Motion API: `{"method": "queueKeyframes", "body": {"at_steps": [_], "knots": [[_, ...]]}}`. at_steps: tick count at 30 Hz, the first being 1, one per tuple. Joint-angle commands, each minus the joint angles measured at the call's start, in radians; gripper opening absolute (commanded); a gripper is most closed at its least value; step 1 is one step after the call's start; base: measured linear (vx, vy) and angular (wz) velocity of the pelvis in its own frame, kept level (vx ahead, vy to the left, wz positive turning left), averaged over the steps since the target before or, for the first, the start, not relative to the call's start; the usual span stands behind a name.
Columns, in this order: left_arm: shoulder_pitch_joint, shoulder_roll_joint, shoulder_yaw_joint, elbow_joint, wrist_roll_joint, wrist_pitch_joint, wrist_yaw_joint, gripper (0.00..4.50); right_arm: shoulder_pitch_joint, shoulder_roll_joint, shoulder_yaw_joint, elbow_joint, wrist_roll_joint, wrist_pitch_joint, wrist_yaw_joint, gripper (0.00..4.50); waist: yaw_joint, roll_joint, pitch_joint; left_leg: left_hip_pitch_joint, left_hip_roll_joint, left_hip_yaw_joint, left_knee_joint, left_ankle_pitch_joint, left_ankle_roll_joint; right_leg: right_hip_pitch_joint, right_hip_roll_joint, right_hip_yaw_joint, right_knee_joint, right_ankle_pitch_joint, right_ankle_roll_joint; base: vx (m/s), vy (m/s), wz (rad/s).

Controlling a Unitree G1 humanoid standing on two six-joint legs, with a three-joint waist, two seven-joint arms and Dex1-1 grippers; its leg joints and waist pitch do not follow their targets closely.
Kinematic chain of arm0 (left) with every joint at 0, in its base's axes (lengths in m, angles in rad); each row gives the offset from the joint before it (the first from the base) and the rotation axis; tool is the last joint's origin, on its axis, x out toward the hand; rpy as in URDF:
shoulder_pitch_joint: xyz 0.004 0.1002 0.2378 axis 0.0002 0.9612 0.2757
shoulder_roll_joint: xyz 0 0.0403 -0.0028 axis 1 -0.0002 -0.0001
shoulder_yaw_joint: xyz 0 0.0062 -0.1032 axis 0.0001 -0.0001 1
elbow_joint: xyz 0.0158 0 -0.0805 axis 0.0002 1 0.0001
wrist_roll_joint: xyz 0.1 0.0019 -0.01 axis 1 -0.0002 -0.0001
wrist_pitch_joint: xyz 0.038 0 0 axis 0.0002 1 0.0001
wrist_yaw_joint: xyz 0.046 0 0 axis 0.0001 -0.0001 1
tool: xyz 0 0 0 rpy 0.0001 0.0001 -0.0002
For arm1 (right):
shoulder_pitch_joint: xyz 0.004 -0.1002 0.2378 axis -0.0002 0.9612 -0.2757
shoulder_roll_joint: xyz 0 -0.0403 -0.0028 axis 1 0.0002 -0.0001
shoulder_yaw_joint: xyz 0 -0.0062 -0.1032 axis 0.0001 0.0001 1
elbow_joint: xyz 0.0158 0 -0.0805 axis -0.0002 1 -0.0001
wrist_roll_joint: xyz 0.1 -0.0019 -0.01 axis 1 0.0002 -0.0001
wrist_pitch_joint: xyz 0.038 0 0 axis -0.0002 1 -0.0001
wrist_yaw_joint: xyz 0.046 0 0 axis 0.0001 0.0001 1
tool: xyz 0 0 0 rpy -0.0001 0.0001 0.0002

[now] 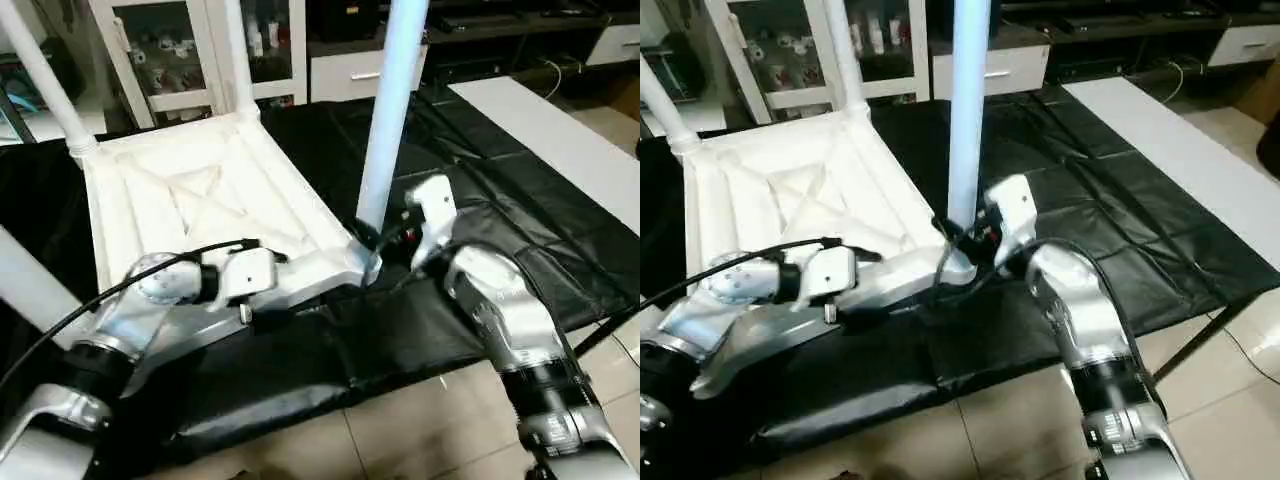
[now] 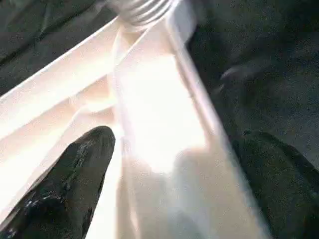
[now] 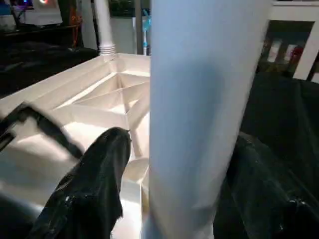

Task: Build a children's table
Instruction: Rotate table base

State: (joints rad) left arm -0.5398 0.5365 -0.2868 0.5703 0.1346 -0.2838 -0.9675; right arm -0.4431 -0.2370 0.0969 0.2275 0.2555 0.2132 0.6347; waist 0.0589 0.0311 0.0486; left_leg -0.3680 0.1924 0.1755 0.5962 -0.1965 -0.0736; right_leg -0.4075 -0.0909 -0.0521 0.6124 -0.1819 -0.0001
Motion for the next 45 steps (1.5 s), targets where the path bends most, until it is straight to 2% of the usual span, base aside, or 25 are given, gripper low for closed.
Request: {"method": "queueKeyframes", "body": {"at_steps": [1,10,16,21,22,23,24,26,28,29,31,32,33,34,35,36,37,38,39,40,41,42,43,44,45], "knots": [[-0.002,-0.006,0.068,-0.037,-0.071,0.020,-0.001,4.43,0.025,-0.016,-0.004,-0.088,0.029,0.034,0.012,3.09,0.006,0.000,-0.066,0.012,0.029,-0.004,-0.077,-0.189,0.003,0.050,-0.044,0.038,-0.059,-0.120,-0.212,0.000,0.000,0.00],[0.158,-0.158,0.211,-0.391,-0.393,0.303,0.108,4.43,0.198,-0.121,-0.080,-0.367,0.073,0.089,0.029,3.09,0.019,-0.009,-0.058,0.009,0.031,-0.001,-0.079,-0.242,0.009,0.046,-0.044,0.039,-0.070,-0.217,-0.200,0.000,0.000,0.00],[0.336,-0.353,0.348,-0.569,-0.300,0.387,0.534,4.43,0.291,-0.134,-0.184,-0.534,0.070,0.198,-0.112,3.09,0.006,-0.005,-0.053,0.004,0.030,-0.006,-0.081,-0.274,0.000,0.045,-0.035,0.038,-0.090,-0.319,-0.125,0.000,0.000,0.00],[0.405,-0.435,0.393,-0.673,-0.230,0.446,0.727,4.43,0.331,-0.065,-0.150,-0.523,-0.007,0.169,-0.227,3.09,-0.006,-0.015,-0.050,0.004,0.029,-0.013,-0.084,-0.294,-0.002,0.036,-0.025,0.030,-0.099,-0.388,-0.084,0.000,0.000,0.00],[0.414,-0.440,0.375,-0.682,-0.201,0.446,0.753,4.43,0.325,-0.033,-0.131,-0.502,-0.029,0.155,-0.262,3.09,-0.016,-0.002,-0.040,-0.062,0.015,-0.071,-0.124,-0.330,0.046,0.080,-0.023,-0.037,-0.072,-0.371,-0.071,0.000,0.000,0.00],[0.417,-0.445,0.363,-0.683,-0.182,0.443,0.773,4.43,0.319,-0.011,-0.117,-0.483,-0.047,0.142,-0.288,3.09,-0.018,-0.008,-0.055,-0.039,0.026,-0.091,-0.112,-0.350,0.051,0.073,-0.023,-0.046,-0.081,-0.333,-0.081,-0.008,-0.040,0.43],[0.416,-0.452,0.346,-0.685,-0.154,0.441,0.807,4.43,0.303,0.017,-0.105,-0.456,-0.075,0.133,-0.330,3.09,-0.051,0.015,-0.056,-0.024,0.066,-0.178,-0.127,-0.354,0.108,0.069,0.000,-0.077,-0.039,-0.187,-0.208,-0.008,-0.040,0.43],[0.409,-0.465,0.337,-0.682,-0.134,0.446,0.847,4.43,0.282,0.051,-0.097,-0.423,-0.081,0.134,-0.363,3.09,-0.074,0.030,-0.051,0.011,0.102,-0.272,-0.155,-0.342,0.214,0.042,0.030,-0.075,0.040,-0.200,-0.273,0.035,-0.105,0.57],[0.396,-0.498,0.346,-0.681,-0.128,0.464,0.886,4.43,0.259,0.073,-0.084,-0.392,-0.072,0.140,-0.374,3.09,-0.067,0.013,-0.045,0.004,0.066,-0.306,-0.158,-0.314,0.252,0.033,0.029,-0.043,0.060,-0.215,-0.317,0.029,-0.157,0.60],[0.394,-0.507,0.350,-0.677,-0.130,0.464,0.894,4.43,0.252,0.076,-0.079,-0.380,-0.070,0.140,-0.372,3.09,-0.056,-0.003,-0.041,-0.020,0.016,-0.298,-0.153,-0.327,0.232,0.048,0.016,-0.028,0.031,-0.211,-0.385,0.017,-0.219,0.69],[0.394,-0.515,0.346,-0.668,-0.127,0.465,0.902,4.43,0.242,0.075,-0.072,-0.361,-0.074,0.136,-0.366,3.09,-0.035,-0.047,-0.045,-0.084,-0.086,-0.229,-0.039,-0.313,0.122,0.087,-0.042,-0.028,-0.080,-0.397,-0.476,0.000,-0.233,0.64],[0.395,-0.513,0.341,-0.665,-0.121,0.464,0.901,4.43,0.240,0.076,-0.072,-0.356,-0.079,0.134,-0.366,3.09,-0.005,-0.087,-0.065,-0.073,-0.115,-0.068,0.234,-0.183,0.088,0.093,-0.112,-0.069,-0.180,-0.555,-0.451,-0.034,-0.233,0.53],[0.401,-0.503,0.317,-0.656,-0.098,0.464,0.894,4.43,0.232,0.075,-0.070,-0.336,-0.101,0.131,-0.367,3.09,0.012,-0.060,-0.041,-0.070,-0.086,-0.050,0.250,-0.169,0.109,0.068,-0.119,-0.086,-0.171,-0.571,-0.424,-0.034,-0.233,0.53],[0.402,-0.502,0.312,-0.656,-0.096,0.466,0.895,4.43,0.230,0.076,-0.070,-0.330,-0.109,0.132,-0.371,3.09,0.008,-0.068,-0.029,-0.098,-0.043,-0.032,0.238,-0.194,0.141,0.095,-0.151,-0.120,-0.157,-0.517,-0.347,-0.001,-0.206,0.43],[0.402,-0.502,0.309,-0.656,-0.096,0.468,0.899,4.43,0.228,0.076,-0.070,-0.324,-0.116,0.134,-0.378,3.09,0.013,-0.048,-0.031,-0.072,-0.016,-0.032,0.209,-0.220,0.143,0.105,-0.174,-0.125,-0.161,-0.503,-0.327,0.030,-0.185,0.51],[0.401,-0.503,0.306,-0.653,-0.098,0.485,0.902,4.43,0.226,0.064,-0.063,-0.309,-0.144,0.145,-0.399,3.09,0.008,-0.024,-0.054,-0.053,0.034,-0.049,0.109,-0.232,0.166,0.155,-0.148,-0.161,-0.148,-0.414,-0.231,0.030,-0.185,0.51],[0.399,-0.500,0.302,-0.652,-0.091,0.498,0.906,4.43,0.227,0.058,-0.061,-0.298,-0.160,0.153,-0.416,3.09,-0.004,0.031,-0.097,0.090,0.220,-0.165,-0.013,-0.035,0.226,0.062,-0.036,-0.157,-0.020,-0.181,-0.072,0.036,-0.183,0.69],[0.398,-0.501,0.303,-0.652,-0.092,0.494,0.905,4.43,0.229,0.058,-0.064,-0.296,-0.156,0.161,-0.420,3.09,-0.012,0.009,-0.072,0.110,0.322,-0.175,-0.051,0.167,0.306,-0.040,-0.038,-0.086,0.126,-0.207,0.012,0.041,-0.201,0.39],[0.394,-0.503,0.304,-0.654,-0.101,0.497,0.898,4.43,0.240,0.054,-0.070,-0.292,-0.148,0.187,-0.427,3.09,-0.030,-0.008,-0.079,0.125,0.291,-0.175,-0.016,0.321,0.367,-0.087,-0.048,-0.039,0.168,-0.183,0.019,0.041,-0.201,0.39],[0.394,-0.503,0.303,-0.657,-0.103,0.506,0.895,4.43,0.245,0.050,-0.067,-0.293,-0.148,0.189,-0.424,3.09,-0.008,-0.021,-0.074,0.107,0.205,-0.127,0.024,0.588,0.486,-0.114,-0.069,0.035,0.129,-0.036,0.001,0.027,-0.194,0.13],[0.394,-0.503,0.302,-0.658,-0.104,0.510,0.893,4.43,0.247,0.048,-0.066,-0.294,-0.148,0.189,-0.422,3.09,-0.002,-0.040,-0.075,0.066,0.141,-0.089,0.057,0.573,0.470,-0.084,-0.081,0.072,0.069,0.072,-0.012,-0.021,-0.153,0.07],[0.396,-0.501,0.300,-0.662,-0.104,0.510,0.889,4.43,0.255,0.040,-0.060,-0.301,-0.145,0.187,-0.410,3.09,0.029,-0.095,-0.074,-0.048,-0.037,-0.029,0.094,0.173,0.283,0.035,-0.100,0.123,-0.010,0.285,0.040,-0.021,-0.153,0.07],[0.403,-0.500,0.290,-0.676,-0.118,0.501,0.869,4.43,0.264,0.029,-0.051,-0.311,-0.147,0.175,-0.385,3.09,0.050,-0.083,-0.066,-0.043,-0.020,-0.038,0.073,0.068,0.205,0.030,-0.115,0.118,-0.028,0.229,0.070,-0.042,-0.164,0.00],[0.404,-0.500,0.289,-0.677,-0.119,0.501,0.867,4.43,0.264,0.028,-0.051,-0.312,-0.147,0.174,-0.383,3.09,0.049,-0.086,-0.075,-0.032,-0.015,-0.038,0.038,-0.015,0.094,0.061,-0.075,0.097,-0.007,0.187,0.126,-0.036,-0.207,-0.03],[0.410,-0.495,0.278,-0.689,-0.123,0.498,0.855,4.43,0.265,0.024,-0.050,-0.316,-0.151,0.168,-0.370,3.09,0.044,-0.085,-0.073,-0.028,-0.016,-0.037,0.021,-0.036,0.064,0.067,-0.059,0.087,-0.008,0.175,0.154,-0.036,-0.207,-0.03]]}}
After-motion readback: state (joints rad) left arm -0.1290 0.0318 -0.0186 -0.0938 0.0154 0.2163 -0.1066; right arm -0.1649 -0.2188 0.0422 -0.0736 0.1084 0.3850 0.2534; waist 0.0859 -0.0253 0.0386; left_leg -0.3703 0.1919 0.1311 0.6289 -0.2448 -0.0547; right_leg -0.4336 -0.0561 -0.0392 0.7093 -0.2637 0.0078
